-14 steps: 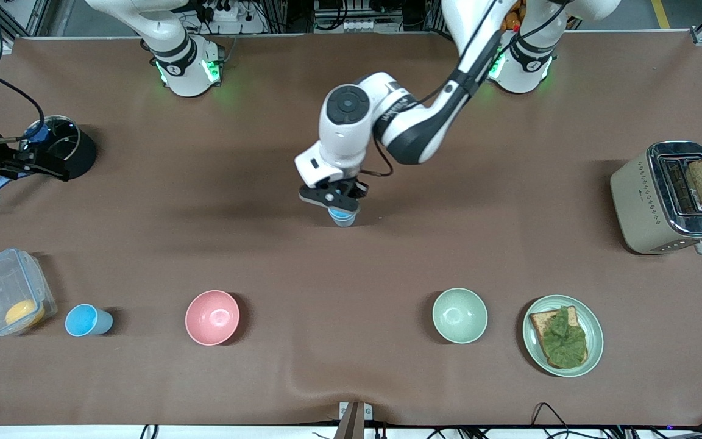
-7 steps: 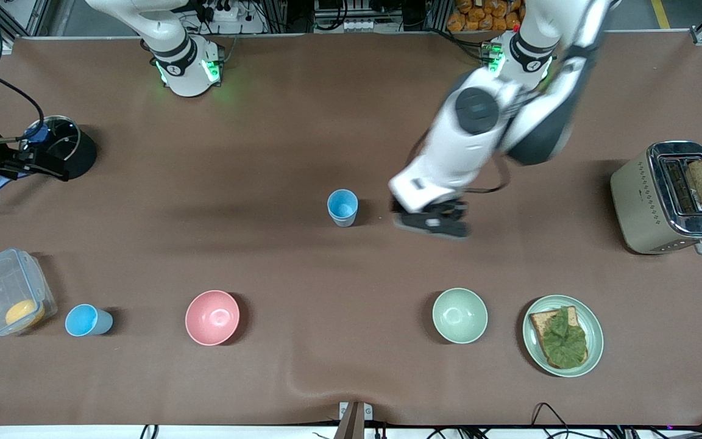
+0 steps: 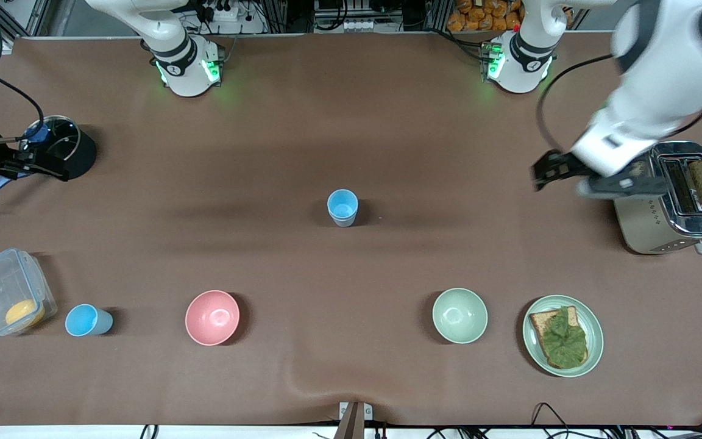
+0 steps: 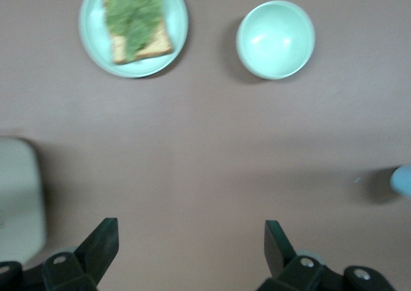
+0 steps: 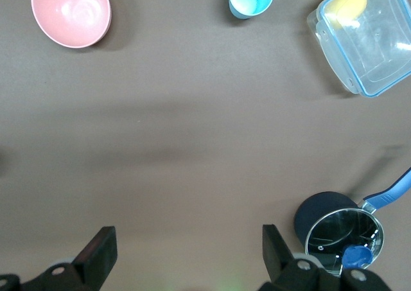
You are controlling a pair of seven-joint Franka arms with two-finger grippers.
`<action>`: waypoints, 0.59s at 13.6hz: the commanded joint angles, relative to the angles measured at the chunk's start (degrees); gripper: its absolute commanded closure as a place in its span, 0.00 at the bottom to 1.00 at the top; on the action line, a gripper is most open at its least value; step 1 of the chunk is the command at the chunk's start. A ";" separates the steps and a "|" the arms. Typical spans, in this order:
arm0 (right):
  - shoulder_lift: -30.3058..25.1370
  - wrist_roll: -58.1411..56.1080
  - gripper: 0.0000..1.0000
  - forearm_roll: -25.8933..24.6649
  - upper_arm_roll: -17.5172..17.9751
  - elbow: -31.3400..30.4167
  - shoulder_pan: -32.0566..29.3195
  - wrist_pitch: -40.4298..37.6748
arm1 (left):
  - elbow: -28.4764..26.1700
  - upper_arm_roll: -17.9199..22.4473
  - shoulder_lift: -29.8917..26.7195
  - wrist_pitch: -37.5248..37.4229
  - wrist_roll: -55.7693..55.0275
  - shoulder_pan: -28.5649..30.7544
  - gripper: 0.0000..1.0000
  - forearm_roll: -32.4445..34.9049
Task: Stack blue cups with both arms
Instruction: 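Open the left gripper and draw the left arm back to rest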
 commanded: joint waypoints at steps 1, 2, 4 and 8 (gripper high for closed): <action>-1.17 -0.51 0.00 -0.84 0.88 -0.68 -1.06 -0.20 | -1.78 -0.56 -3.92 -1.86 4.67 6.28 0.00 0.97; -1.17 -0.51 0.00 -0.84 0.88 -0.77 -1.06 -0.20 | -1.69 0.49 -4.80 -4.30 4.94 7.00 0.00 0.62; -1.17 -0.51 0.00 -0.84 0.88 -0.77 -1.06 -0.20 | -1.43 4.09 -5.86 -7.31 5.29 6.74 0.00 0.70; -1.17 -0.51 0.00 -0.84 0.88 -0.68 -1.06 -0.20 | 2.08 4.28 -3.41 -8.62 4.85 6.92 0.00 0.97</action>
